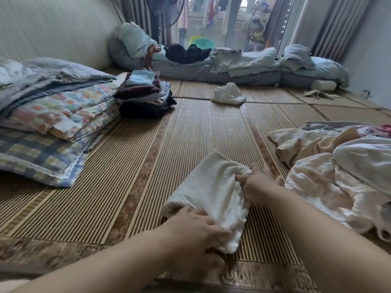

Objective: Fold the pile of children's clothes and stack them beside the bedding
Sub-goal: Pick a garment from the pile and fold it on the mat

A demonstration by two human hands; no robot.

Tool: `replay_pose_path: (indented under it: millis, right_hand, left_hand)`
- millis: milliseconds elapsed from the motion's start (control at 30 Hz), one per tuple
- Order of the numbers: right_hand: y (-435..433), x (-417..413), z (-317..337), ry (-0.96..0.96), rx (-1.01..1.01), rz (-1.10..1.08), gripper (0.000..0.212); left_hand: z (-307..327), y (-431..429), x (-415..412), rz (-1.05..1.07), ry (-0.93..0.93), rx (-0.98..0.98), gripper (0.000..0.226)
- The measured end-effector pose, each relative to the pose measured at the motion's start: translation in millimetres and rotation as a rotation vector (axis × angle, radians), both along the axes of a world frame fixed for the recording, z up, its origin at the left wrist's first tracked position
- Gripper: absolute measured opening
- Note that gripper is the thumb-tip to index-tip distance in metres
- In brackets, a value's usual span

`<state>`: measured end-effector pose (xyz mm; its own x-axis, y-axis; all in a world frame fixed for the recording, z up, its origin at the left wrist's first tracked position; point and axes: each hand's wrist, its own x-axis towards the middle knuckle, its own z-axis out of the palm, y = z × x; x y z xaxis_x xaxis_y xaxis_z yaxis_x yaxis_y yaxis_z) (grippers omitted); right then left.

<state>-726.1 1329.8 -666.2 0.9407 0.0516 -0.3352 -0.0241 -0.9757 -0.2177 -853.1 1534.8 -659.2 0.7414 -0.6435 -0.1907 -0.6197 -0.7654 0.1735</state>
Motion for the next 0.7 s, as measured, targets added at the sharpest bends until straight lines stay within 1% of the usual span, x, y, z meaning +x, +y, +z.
replay_pose_path:
  millis: [67,100,133,167,200,233,267,300,333,367,400,433,467,500,567,633,667,700]
  right_hand:
    - [4,-8,9,-0.180,0.155,-0.015,0.070]
    - [3,-17,12,-0.305,0.196,0.044,0.071]
    - [2,-28,13,-0.395,0.239,0.142,0.066]
    - [0,-41,11,-0.412,0.326,0.238,0.057]
    - [0,-58,10,-0.357,0.417,0.307,0.048]
    - [3,-76,8,-0.257,0.477,0.363,0.044]
    - [6,-91,5,-0.168,0.494,0.398,0.054]
    - [9,-103,1,-0.112,0.459,0.441,0.071]
    - [11,-111,-5,-0.095,0.359,0.482,0.087]
    - [13,-114,-11,-0.111,0.231,0.509,0.097]
    - [15,-116,-15,-0.147,0.128,0.528,0.099]
    - [16,-117,-19,-0.188,0.065,0.536,0.092]
    - [17,-117,-20,-0.233,0.037,0.540,0.080]
    - [18,-117,-21,-0.272,0.023,0.546,0.068]
    - [17,-115,-19,-0.341,0.020,0.583,0.055]
    - [14,-110,-15,-0.401,0.075,0.601,0.047]
    - [13,-108,-11,-0.392,0.160,0.567,0.042]
    - [11,-105,-6,-0.333,0.267,0.506,0.037]
  left_hand:
    - [3,-9,2,-0.052,-0.031,-0.042,0.061]
    - [4,-7,5,-0.053,-0.061,-0.049,0.063]
    - [6,-2,9,-0.030,-0.083,-0.044,0.066]
    - [7,7,15,0.016,-0.080,-0.036,0.069]
    - [8,18,21,0.063,-0.046,-0.012,0.071]
    - [7,31,26,0.087,-0.009,0.029,0.072]
    - [6,42,30,0.086,0.016,0.072,0.073]
    - [3,52,34,0.078,0.042,0.100,0.076]
    - [1,59,35,0.077,0.077,0.091,0.078]
    - [-1,63,36,0.091,0.113,0.048,0.079]
    - [-4,66,36,0.112,0.141,-0.008,0.080]
    - [-7,67,36,0.125,0.155,-0.055,0.080]
    - [-9,67,36,0.128,0.153,-0.079,0.080]
    - [-10,66,35,0.131,0.142,-0.088,0.080]
    - [-13,65,33,0.147,0.100,-0.093,0.075]
    - [-11,65,32,0.176,0.033,-0.119,0.057]
    - [-7,65,32,0.185,-0.008,-0.134,0.043]
    - [-3,65,32,0.187,-0.042,-0.147,0.030]
